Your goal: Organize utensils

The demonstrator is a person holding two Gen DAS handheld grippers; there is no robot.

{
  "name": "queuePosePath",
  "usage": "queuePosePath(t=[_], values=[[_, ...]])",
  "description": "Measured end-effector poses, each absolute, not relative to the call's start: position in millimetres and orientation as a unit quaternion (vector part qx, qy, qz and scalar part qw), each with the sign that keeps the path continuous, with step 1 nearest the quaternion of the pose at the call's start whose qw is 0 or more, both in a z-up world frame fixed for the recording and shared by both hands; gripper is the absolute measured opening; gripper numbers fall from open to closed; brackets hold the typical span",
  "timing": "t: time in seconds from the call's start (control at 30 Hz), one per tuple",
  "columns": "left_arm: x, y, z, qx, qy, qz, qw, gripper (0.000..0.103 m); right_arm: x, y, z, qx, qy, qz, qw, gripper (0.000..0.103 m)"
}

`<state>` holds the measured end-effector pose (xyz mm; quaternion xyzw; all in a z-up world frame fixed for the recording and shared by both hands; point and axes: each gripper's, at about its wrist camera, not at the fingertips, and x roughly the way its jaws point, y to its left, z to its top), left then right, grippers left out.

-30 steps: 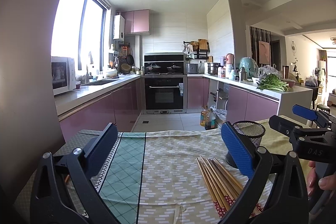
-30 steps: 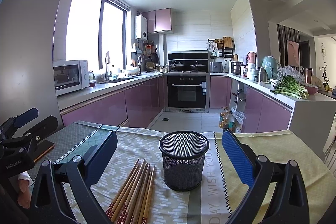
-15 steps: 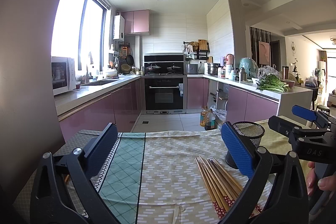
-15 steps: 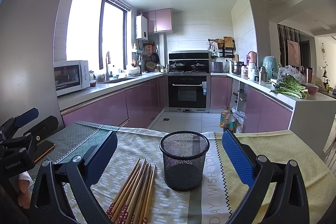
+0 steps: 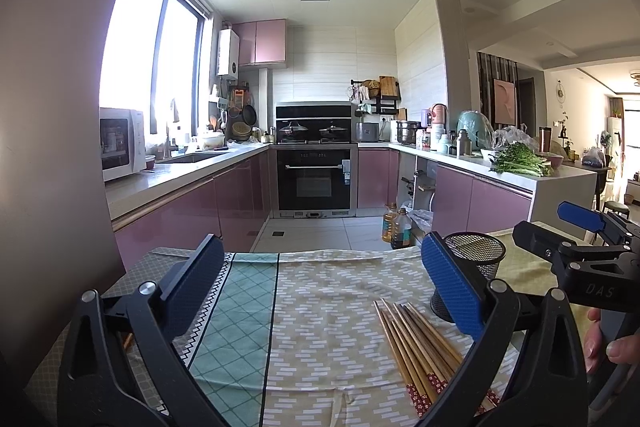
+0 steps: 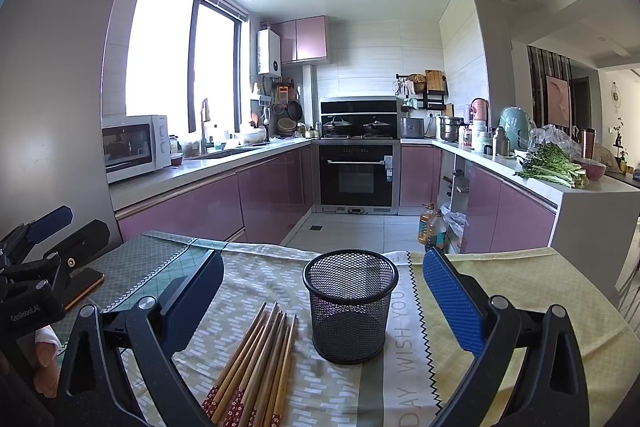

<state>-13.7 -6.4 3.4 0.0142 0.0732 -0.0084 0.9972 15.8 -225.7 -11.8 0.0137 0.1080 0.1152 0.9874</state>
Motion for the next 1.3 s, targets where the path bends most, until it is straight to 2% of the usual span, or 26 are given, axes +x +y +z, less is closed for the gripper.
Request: queuePosePath(t=[1.3], values=[[-14.4, -6.6, 3.7, 0.015, 0.073, -0.009, 0.997, 0.097, 12.1, -233.4, -10.0, 0.02, 0.108, 0.111, 0.988, 0.097]])
